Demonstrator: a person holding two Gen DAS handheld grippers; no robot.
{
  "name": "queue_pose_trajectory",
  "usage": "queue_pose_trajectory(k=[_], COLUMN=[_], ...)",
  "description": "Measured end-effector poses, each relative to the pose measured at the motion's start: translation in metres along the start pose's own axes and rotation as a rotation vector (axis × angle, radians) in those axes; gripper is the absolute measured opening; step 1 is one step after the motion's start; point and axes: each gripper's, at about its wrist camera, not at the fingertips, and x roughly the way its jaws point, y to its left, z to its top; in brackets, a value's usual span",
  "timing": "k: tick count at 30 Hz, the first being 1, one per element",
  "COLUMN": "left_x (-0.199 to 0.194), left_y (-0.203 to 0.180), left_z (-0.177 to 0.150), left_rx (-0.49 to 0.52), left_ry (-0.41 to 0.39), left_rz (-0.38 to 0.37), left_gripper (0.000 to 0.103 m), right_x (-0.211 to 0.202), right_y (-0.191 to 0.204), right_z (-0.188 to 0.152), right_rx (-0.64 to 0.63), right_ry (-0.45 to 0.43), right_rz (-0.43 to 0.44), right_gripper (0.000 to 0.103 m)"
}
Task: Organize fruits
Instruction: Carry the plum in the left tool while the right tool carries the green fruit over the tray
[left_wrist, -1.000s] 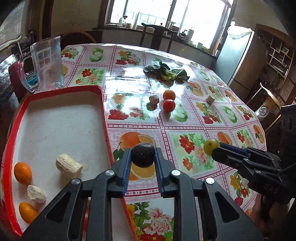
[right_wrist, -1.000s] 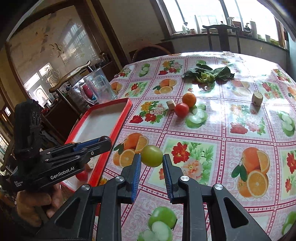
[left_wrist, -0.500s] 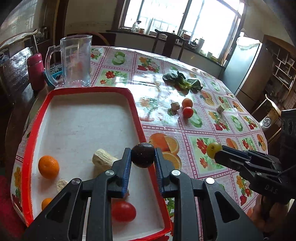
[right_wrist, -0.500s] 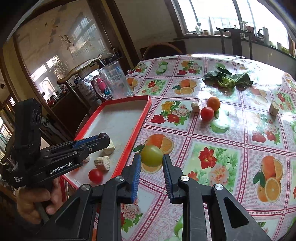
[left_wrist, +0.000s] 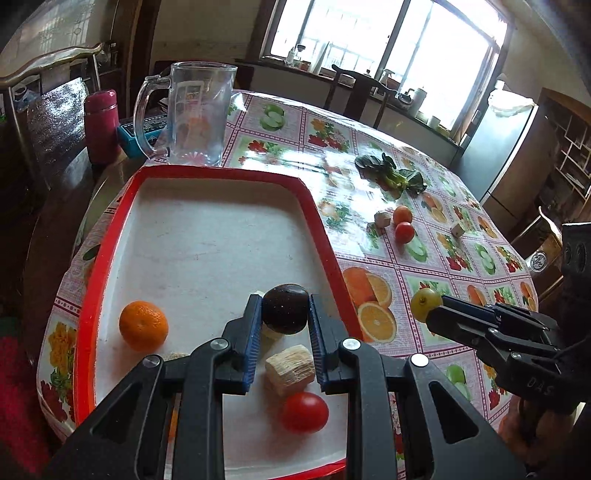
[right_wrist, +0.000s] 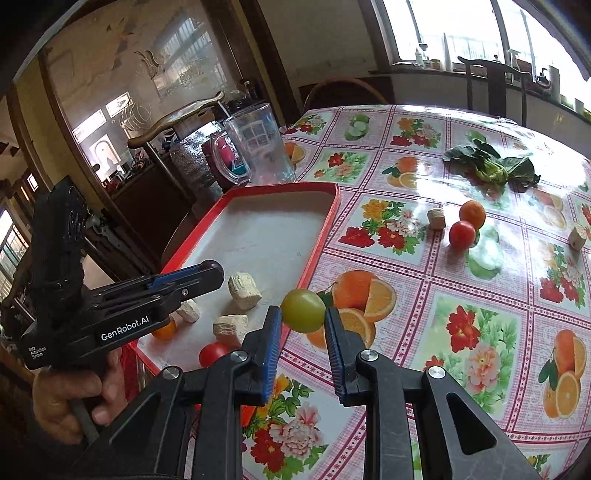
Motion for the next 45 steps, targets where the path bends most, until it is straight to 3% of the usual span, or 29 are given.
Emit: queue_pose_trajectory(k=[30,45], left_x=[-0.002,0.022], left_y=[0.050,0.072], left_z=[0.003,0.026], left_rx=[-0.072,-0.060], left_ry=[-0.006,0.041], left_rz=[0.057,0.119], left_gripper=[0.022,0.022], right_x=[0.056,0.116], right_y=[0.034,0.039], right_z=[0.020,0.048], right_rx=[-0.042,-0.045], right_ry=[0.056,0.130], right_rz=[0.051,0.051], right_gripper=[0.024,0.024])
